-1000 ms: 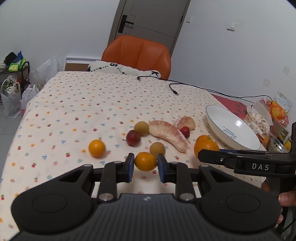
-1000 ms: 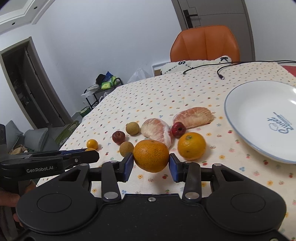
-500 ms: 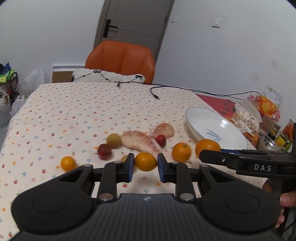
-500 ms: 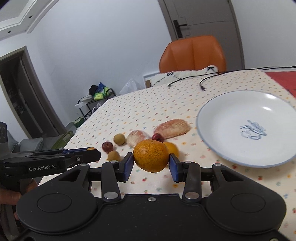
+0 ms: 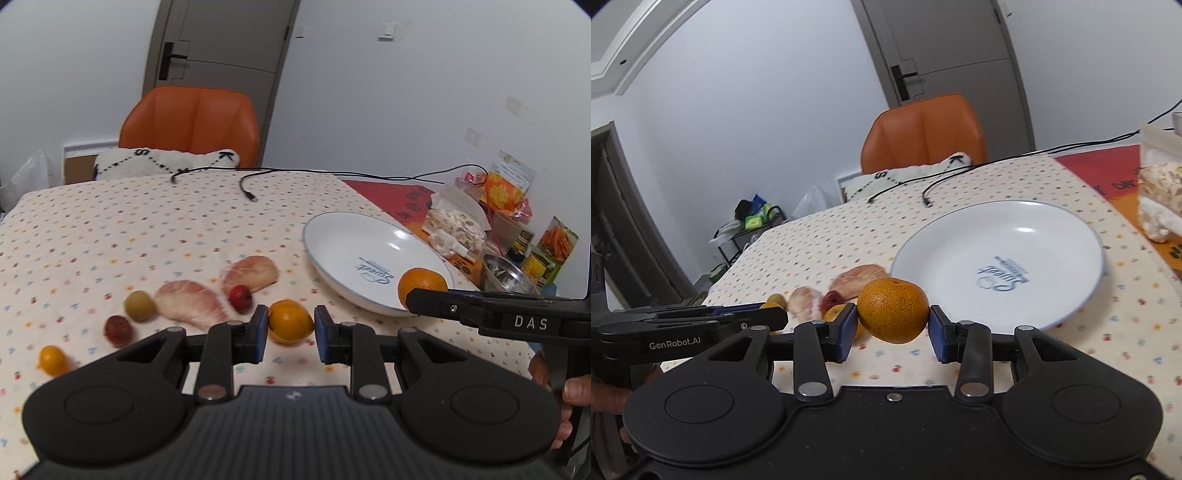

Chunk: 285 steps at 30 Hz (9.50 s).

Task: Organize fruits
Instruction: 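Carry both oranges over the white plate and open both tools to drop them, then grasp another large orange with the right tool while the left tool grasps a brown kiwi, then carry the orange and kiwi to the white plate and open both tools, then move both open tools back toward the remaining fruit on the tablecloth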

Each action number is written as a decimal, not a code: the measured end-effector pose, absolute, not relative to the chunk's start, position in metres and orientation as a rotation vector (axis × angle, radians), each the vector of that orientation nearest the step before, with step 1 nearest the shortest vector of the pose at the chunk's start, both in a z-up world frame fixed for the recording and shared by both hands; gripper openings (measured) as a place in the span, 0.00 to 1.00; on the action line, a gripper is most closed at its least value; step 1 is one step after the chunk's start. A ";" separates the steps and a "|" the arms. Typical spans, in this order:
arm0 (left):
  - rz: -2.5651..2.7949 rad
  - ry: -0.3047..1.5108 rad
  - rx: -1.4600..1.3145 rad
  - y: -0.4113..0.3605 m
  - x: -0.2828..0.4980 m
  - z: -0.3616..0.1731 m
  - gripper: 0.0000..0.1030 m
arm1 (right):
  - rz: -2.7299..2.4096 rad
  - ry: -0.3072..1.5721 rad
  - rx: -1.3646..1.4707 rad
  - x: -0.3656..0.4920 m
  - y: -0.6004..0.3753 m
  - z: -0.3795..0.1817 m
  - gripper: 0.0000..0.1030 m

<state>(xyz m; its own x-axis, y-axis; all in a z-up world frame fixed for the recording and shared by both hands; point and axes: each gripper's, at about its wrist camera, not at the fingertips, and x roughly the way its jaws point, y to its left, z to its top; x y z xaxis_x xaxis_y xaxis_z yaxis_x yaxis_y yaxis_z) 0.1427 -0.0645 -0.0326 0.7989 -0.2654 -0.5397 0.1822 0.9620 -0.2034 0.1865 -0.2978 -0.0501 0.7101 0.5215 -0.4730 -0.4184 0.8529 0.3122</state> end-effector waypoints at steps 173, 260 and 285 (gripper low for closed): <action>-0.137 0.567 -0.257 -0.026 0.138 -0.046 0.22 | 0.569 0.572 0.107 0.195 -0.239 -0.049 0.35; -0.078 0.546 -0.228 -0.069 0.161 -0.023 0.85 | 0.435 0.500 0.185 0.199 -0.299 -0.038 0.58; 0.154 0.489 -0.271 0.024 0.095 -0.001 0.86 | 0.651 0.495 0.179 0.183 -0.223 -0.026 0.78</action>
